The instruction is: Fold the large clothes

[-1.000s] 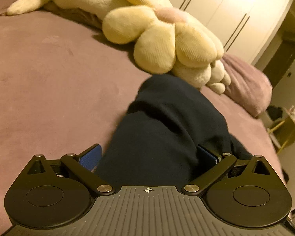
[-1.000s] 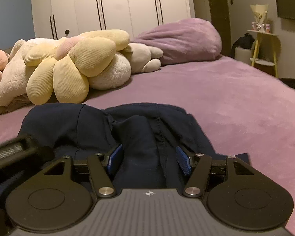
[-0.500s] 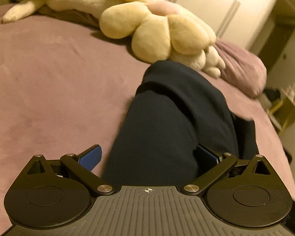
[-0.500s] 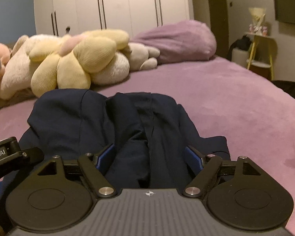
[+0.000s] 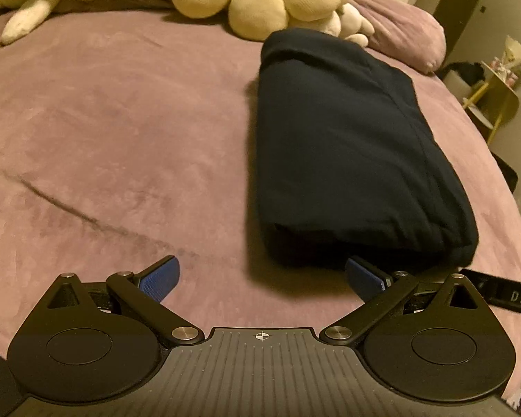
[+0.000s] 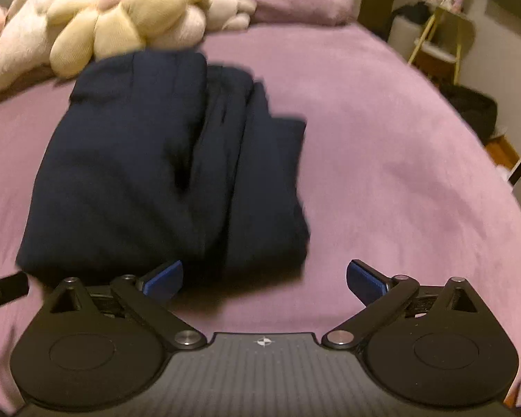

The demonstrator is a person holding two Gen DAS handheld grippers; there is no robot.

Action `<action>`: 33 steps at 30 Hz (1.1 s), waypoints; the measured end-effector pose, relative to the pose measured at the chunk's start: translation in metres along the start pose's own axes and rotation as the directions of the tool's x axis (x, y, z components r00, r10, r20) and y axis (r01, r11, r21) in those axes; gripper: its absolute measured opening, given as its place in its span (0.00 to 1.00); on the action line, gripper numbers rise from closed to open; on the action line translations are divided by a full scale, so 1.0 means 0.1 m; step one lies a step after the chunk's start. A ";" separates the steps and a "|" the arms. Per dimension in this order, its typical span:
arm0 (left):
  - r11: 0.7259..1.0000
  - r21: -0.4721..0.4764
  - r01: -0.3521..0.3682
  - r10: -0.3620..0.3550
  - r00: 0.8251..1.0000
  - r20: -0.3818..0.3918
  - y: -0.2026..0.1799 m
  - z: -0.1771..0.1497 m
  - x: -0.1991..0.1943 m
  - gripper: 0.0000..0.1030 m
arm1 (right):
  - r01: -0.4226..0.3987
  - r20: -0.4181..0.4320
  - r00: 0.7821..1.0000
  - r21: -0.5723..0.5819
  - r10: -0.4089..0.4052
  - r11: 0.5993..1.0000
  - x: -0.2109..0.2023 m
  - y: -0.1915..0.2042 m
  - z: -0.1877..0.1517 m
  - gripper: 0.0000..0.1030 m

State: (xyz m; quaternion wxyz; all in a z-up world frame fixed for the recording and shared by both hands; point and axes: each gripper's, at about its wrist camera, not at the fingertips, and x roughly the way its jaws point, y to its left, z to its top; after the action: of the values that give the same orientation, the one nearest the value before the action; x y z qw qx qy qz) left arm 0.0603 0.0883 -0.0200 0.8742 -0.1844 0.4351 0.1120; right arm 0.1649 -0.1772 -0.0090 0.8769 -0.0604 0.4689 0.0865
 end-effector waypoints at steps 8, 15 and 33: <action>0.994 0.106 -0.022 0.026 0.999 -0.028 -0.17 -0.03 -0.13 1.00 | -0.010 -0.010 1.000 -0.050 0.010 0.999 -0.28 0.21 -0.11 0.99; 0.991 0.132 -0.026 0.032 0.998 -0.046 -0.24 -0.04 -0.14 1.00 | -0.017 -0.003 1.000 -0.049 0.017 0.999 -0.37 0.23 -0.08 0.99; 0.984 0.171 -0.053 0.060 0.998 -0.037 -0.30 -0.04 -0.15 1.00 | -0.030 -0.017 0.999 -0.015 0.030 0.999 -0.38 0.20 -0.07 0.99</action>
State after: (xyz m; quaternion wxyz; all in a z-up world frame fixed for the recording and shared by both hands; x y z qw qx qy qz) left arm 0.0591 0.0586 -0.0033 0.8739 -0.0991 0.4662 0.0955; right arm 0.1348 -0.1629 0.0184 0.8712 -0.0606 0.4763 0.1026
